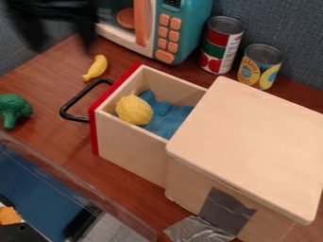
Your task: Put the yellow corn in the drawer
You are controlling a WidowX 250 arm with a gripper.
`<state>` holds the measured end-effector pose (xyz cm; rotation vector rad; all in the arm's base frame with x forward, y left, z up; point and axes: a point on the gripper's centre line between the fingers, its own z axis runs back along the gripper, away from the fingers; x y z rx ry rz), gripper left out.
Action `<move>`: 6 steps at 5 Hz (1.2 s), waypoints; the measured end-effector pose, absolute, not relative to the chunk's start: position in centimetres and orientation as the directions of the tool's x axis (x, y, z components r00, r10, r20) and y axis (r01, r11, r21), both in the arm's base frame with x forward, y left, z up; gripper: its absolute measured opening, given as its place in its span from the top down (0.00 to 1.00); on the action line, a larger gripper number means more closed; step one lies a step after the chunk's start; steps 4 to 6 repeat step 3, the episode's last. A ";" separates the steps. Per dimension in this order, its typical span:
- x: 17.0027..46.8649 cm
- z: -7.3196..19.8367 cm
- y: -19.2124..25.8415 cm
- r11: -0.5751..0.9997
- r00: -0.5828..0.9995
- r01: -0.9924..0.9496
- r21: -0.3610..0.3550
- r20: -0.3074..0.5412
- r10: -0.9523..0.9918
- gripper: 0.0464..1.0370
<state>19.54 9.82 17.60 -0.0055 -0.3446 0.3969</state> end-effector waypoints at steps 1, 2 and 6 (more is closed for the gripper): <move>18.0 15.6 14.4 0.937 0.911 -0.348 0.000 0.238 0.338 0.04; 17.9 14.6 19.0 0.944 0.936 -0.314 0.104 0.198 0.290 0.04; 18.2 14.0 21.1 0.962 0.969 -0.206 0.180 0.173 0.176 0.04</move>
